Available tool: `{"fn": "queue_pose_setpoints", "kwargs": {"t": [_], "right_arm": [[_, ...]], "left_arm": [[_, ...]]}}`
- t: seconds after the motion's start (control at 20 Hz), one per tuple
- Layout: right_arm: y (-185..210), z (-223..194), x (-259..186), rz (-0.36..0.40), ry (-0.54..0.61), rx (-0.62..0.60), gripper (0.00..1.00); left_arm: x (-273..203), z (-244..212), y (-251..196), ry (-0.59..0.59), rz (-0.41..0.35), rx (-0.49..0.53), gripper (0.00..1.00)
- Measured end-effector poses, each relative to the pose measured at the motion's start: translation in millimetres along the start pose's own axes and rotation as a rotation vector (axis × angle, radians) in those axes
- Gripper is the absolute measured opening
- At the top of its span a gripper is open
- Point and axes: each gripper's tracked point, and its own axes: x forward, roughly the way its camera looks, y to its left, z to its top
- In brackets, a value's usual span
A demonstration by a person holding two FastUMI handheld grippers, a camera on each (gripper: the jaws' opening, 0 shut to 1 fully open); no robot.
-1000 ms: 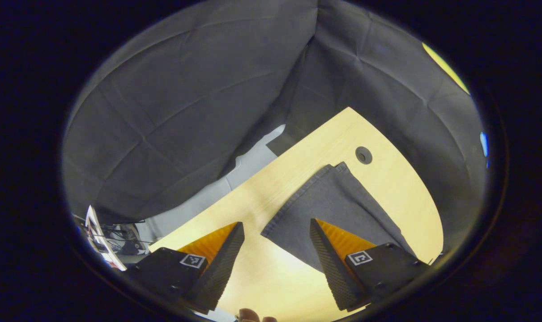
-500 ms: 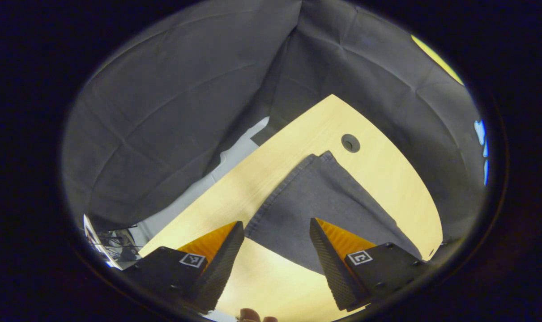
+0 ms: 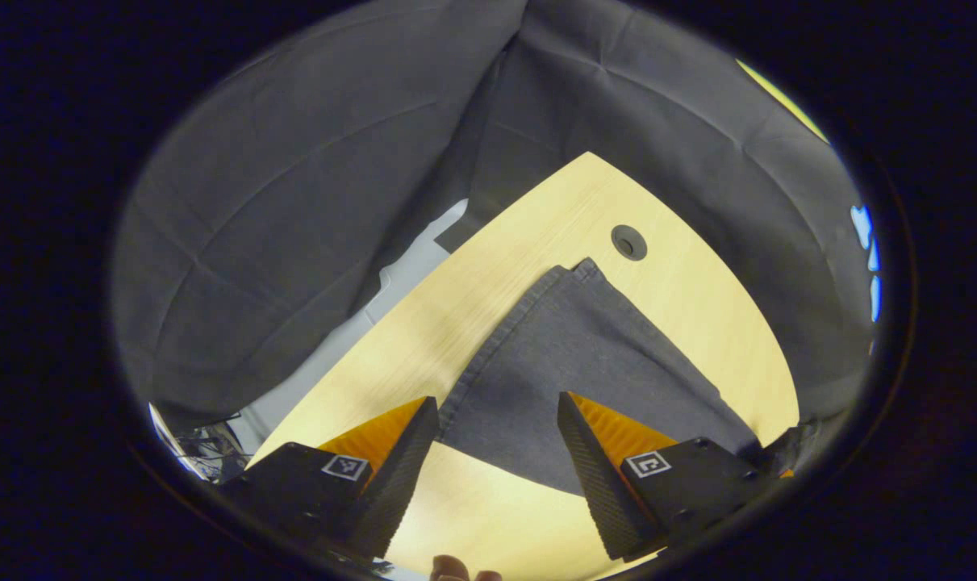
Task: Grasp the waist and the cuffs of the jeans and fold them to make the two legs overlap; first hold the waist and fold one-third of the jeans toward the cuffs, then hold the cuffs and fold the remaining one-third in the same direction to finish folding.
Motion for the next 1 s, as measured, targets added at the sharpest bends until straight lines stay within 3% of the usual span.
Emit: {"fn": "queue_pose_setpoints", "kwargs": {"t": [0.2,0.35,0.55,0.65,0.7,0.75,0.8,0.85,0.9,0.95,1.0], "right_arm": [[-21,-73,42,-0.075,0.119,-0.113,0.15],[-20,-71,37,-0.106,0.134,-0.136,0.15],[-18,-71,36,-0.072,0.115,-0.142,0.19],[6,-69,30,0.012,0.114,-0.086,0.44],[20,-67,25,0.051,0.100,-0.067,0.61],[26,-64,19,0.062,0.077,-0.084,0.78],[24,-59,12,0.053,0.047,-0.129,0.95],[19,-53,3,0.044,0.023,-0.173,0.96],[18,-48,-8,0.048,0.006,-0.208,0.96],[19,-46,-19,0.052,-0.005,-0.237,0.89],[18,-44,-28,0.047,-0.010,-0.259,0.96]], "left_arm": [[-1,5,2,0.015,0.004,0.055,1.00],[-1,2,1,0.032,0.007,0.061,1.00],[3,2,-2,0.034,-0.022,0.094,1.00],[4,6,-2,0.031,-0.034,0.196,1.00],[4,9,0,0.027,-0.020,0.270,1.00],[8,11,-1,0.025,-0.008,0.345,1.00],[9,13,-1,0.029,-0.006,0.409,0.93],[11,15,-2,0.037,-0.004,0.453,1.00],[12,14,-5,0.050,-0.013,0.479,1.00],[8,14,-8,0.069,-0.032,0.497,0.99],[6,11,-13,0.091,-0.059,0.514,1.00]]}}
